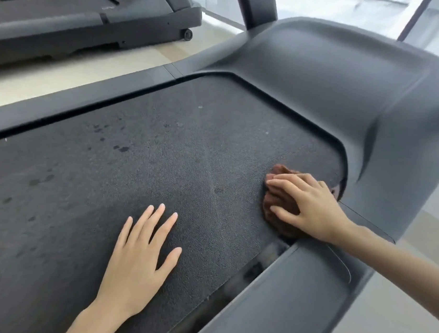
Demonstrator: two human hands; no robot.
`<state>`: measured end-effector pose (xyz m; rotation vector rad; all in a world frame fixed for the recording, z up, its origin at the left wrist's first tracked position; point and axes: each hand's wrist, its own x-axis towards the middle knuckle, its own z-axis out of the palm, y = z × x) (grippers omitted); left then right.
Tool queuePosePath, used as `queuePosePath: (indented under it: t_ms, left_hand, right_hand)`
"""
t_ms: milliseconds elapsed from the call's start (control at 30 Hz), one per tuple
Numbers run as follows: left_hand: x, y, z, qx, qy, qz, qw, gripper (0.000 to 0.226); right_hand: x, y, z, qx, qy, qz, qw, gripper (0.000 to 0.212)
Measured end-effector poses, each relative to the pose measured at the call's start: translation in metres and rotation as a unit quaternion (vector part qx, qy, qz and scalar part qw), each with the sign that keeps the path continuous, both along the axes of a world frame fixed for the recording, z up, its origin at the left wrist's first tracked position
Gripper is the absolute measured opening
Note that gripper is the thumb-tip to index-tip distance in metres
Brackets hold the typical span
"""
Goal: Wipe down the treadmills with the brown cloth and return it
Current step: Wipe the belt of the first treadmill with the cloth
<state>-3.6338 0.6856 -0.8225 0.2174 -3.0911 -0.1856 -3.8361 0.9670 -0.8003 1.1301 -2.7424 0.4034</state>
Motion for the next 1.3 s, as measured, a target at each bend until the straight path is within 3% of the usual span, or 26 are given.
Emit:
queuePosePath:
  t_ms: [67, 200, 267, 333, 400, 500, 567, 667, 733, 800, 867, 933, 1000, 1100, 1200, 1233, 1300]
  left_hand:
    - [0.001, 0.000, 0.000, 0.012, 0.003, 0.006, 1.000, 0.064]
    - [0.001, 0.000, 0.001, 0.014, 0.001, 0.009, 1.000, 0.062]
    - [0.001, 0.001, 0.001, 0.010, -0.001, 0.008, 1.000, 0.062]
    - [0.002, 0.000, 0.002, 0.012, -0.005, 0.008, 1.000, 0.063]
    - [0.002, -0.001, 0.001, 0.015, -0.003, 0.011, 1.000, 0.063]
    - [0.002, -0.001, 0.001, 0.017, -0.002, 0.010, 1.000, 0.062]
    - [0.002, 0.000, 0.001, 0.016, -0.003, 0.007, 1.000, 0.060]
    - [0.003, 0.001, 0.002, 0.015, -0.005, 0.012, 1.000, 0.060]
    - [0.002, 0.001, 0.001, 0.013, -0.006, 0.013, 1.000, 0.060]
    - [0.000, 0.001, 0.001, 0.012, -0.007, 0.011, 1.000, 0.060]
    - [0.000, 0.000, 0.000, 0.012, -0.008, 0.008, 1.000, 0.061]
    - [0.000, -0.001, 0.000, 0.013, -0.008, 0.004, 1.000, 0.062]
    - [0.000, -0.001, 0.000, 0.016, -0.007, 0.002, 1.000, 0.062]
    - [0.000, -0.001, 0.001, 0.019, -0.006, 0.004, 1.000, 0.060]
    - [0.000, 0.000, 0.000, 0.020, 0.001, 0.010, 1.000, 0.061]
    - [0.000, 0.000, -0.001, 0.020, 0.001, 0.010, 1.000, 0.061]
    - [0.000, -0.001, -0.002, 0.017, -0.001, 0.009, 1.000, 0.062]
  right_hand:
    - [-0.022, 0.014, 0.007, 0.020, -0.011, -0.001, 1.000, 0.051]
    - [-0.065, 0.009, 0.008, -0.039, -0.048, -0.260, 0.964, 0.043]
    - [-0.061, -0.013, 0.006, -0.023, -0.045, -0.308, 0.950, 0.042]
    - [-0.041, -0.030, 0.003, -0.015, -0.011, -0.249, 0.968, 0.041]
    - [-0.015, -0.033, -0.001, -0.025, 0.025, -0.114, 0.993, 0.043]
    - [-0.016, -0.017, 0.003, -0.016, -0.001, 0.040, 0.999, 0.049]
    - [-0.041, -0.011, 0.006, -0.028, -0.043, -0.017, 0.999, 0.048]
    - [-0.062, -0.036, 0.006, -0.066, -0.053, -0.238, 0.967, 0.041]
    - [-0.049, -0.072, 0.006, -0.051, -0.037, -0.283, 0.957, 0.039]
    - [-0.017, -0.101, 0.005, -0.053, -0.020, -0.184, 0.981, 0.037]
    - [0.021, -0.115, 0.000, -0.072, -0.015, -0.012, 0.997, 0.039]
    - [0.044, -0.113, -0.004, -0.055, -0.006, 0.155, 0.986, 0.044]
    - [0.023, -0.104, 0.000, -0.019, -0.010, 0.202, 0.979, 0.047]
    - [-0.036, -0.095, 0.006, -0.030, -0.033, -0.009, 0.999, 0.042]
    - [-0.055, -0.101, 0.009, -0.060, -0.052, -0.236, 0.969, 0.042]
    - [-0.045, -0.108, 0.005, -0.045, -0.035, -0.239, 0.969, 0.043]
    - [-0.010, -0.120, -0.002, -0.041, 0.006, -0.139, 0.989, 0.042]
